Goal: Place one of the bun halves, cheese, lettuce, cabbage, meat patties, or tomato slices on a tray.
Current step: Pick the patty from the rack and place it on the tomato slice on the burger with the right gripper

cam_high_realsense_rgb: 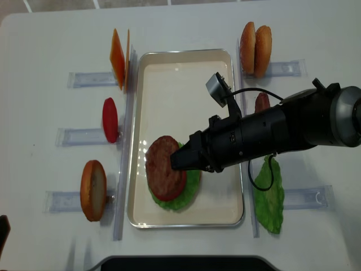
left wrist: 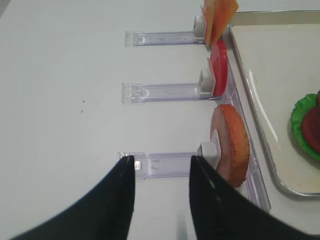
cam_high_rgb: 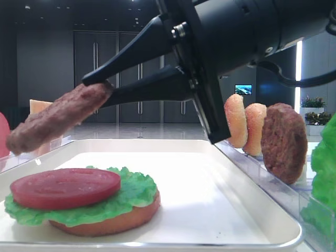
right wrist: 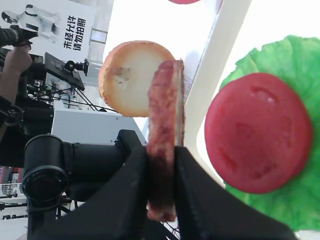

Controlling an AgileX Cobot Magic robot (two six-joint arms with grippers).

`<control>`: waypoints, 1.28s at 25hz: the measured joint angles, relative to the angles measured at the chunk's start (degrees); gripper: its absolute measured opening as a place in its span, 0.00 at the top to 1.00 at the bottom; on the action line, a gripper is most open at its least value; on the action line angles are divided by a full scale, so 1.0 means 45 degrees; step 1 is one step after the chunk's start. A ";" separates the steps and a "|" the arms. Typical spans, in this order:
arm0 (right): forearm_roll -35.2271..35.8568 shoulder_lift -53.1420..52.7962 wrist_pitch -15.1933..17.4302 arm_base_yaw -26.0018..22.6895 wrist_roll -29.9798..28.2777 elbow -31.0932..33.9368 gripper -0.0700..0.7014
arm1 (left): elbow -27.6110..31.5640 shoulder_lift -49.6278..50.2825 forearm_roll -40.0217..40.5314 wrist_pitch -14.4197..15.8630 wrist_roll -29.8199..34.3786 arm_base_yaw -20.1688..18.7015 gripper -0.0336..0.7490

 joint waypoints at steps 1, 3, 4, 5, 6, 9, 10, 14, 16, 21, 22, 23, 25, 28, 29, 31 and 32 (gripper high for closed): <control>0.0000 0.0022 0.0046 0.0000 -0.0045 -0.0052 0.76 | 0.0000 0.0000 0.0000 0.0000 0.0000 0.0000 0.60; 0.0000 0.0047 0.0086 0.0000 -0.0118 -0.0069 0.76 | 0.0000 0.0000 0.0000 0.0000 0.0000 0.0000 0.60; 0.0000 0.0060 0.0099 0.0000 -0.0164 -0.0069 0.76 | 0.0000 0.0000 0.0000 0.0000 0.0000 0.0000 0.60; 0.0000 0.0072 0.0099 0.0000 -0.0178 -0.0069 0.76 | 0.0000 0.0000 0.0000 0.0000 0.0000 0.0000 0.60; 0.0000 0.0083 0.0099 0.0000 -0.0191 -0.0069 0.76 | 0.0000 0.0000 0.0000 0.0000 0.0000 0.0000 0.60; 0.0000 0.0085 0.0138 0.0000 -0.0218 -0.0069 0.76 | 0.0000 0.0000 0.0000 0.0000 0.0000 0.0000 0.60; 0.0000 0.0128 0.0154 0.0000 -0.0232 -0.0069 0.76 | 0.0000 0.0000 0.0000 0.0000 0.0000 0.0000 0.60; 0.0000 0.0569 0.0348 0.0000 -0.0257 -0.0079 0.76 | 0.0000 0.0000 0.0000 0.0000 0.0000 0.0000 0.60; 0.0000 0.0678 0.0348 0.0000 -0.0271 -0.0079 0.76 | 0.0000 0.0000 0.0000 0.0000 0.0000 0.0000 0.60; 0.0000 0.0693 0.0362 0.0000 -0.0361 -0.0079 0.76 | 0.0000 0.0000 0.0000 0.0000 0.0000 0.0000 0.60; 0.0000 0.0693 0.0362 0.0000 -0.0397 -0.0079 0.76 | 0.0000 0.0000 0.0000 0.0000 0.0000 0.0000 0.60; 0.0000 0.0693 0.0362 0.0000 -0.0422 -0.0079 0.76 | 0.0000 0.0000 0.0000 0.0000 0.0000 0.0000 0.60; 0.0000 0.0693 0.0362 0.0000 -0.0498 -0.0079 0.76 | 0.0000 0.0000 0.0000 0.0000 0.0000 0.0000 0.60; 0.0000 0.0693 0.0362 0.0000 -0.0580 -0.0079 0.76 | 0.0000 0.0000 0.0000 0.0000 0.0000 0.0000 0.60; 0.0000 0.0701 0.0362 0.0000 -0.0594 -0.0079 0.76 | 0.0000 0.0000 0.0000 0.0000 0.0000 0.0000 0.60; 0.0000 0.0765 0.0427 0.0000 -0.0603 -0.0079 0.76 | 0.0000 0.0000 0.0000 0.0000 0.0000 0.0000 0.60; 0.0000 0.0842 0.0467 0.0000 -0.0603 -0.0079 0.76 | 0.0000 0.0000 0.0000 0.0000 0.0000 0.0000 0.60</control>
